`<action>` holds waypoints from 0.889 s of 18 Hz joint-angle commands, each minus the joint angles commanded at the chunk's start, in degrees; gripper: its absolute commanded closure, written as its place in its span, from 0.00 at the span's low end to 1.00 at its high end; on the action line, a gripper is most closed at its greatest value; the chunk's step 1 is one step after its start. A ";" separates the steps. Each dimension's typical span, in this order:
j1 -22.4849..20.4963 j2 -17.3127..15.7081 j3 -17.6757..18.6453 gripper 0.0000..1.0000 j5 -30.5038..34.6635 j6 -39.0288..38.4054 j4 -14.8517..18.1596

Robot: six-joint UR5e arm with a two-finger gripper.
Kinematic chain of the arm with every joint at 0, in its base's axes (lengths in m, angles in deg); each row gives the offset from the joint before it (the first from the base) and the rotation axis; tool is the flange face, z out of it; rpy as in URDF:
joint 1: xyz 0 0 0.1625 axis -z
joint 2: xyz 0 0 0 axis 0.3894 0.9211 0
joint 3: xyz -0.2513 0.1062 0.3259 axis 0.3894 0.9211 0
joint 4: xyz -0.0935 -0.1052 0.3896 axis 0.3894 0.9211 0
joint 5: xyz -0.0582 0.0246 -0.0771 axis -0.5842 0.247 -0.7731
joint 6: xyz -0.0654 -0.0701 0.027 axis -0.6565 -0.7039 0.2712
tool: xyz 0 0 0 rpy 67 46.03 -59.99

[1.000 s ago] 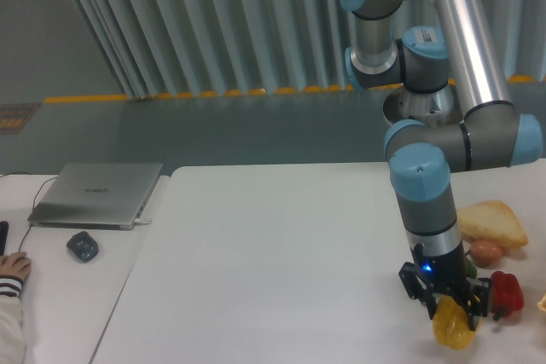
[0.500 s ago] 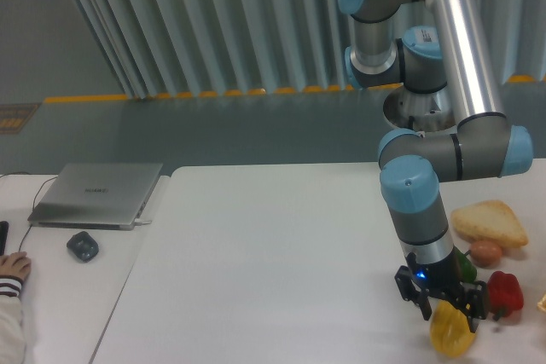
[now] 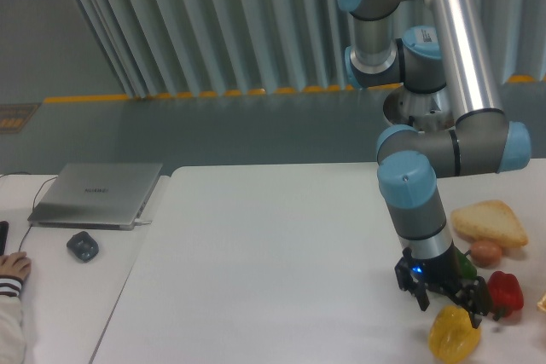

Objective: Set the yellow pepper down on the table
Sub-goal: 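Open the gripper and lift it away from the yellow pepper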

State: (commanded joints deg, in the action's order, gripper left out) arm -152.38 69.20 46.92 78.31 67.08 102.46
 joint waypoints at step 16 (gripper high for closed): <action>-14.94 -8.44 0.18 0.00 -12.92 37.81 16.70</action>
State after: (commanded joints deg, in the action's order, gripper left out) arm -167.32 60.76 47.10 65.39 104.89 119.16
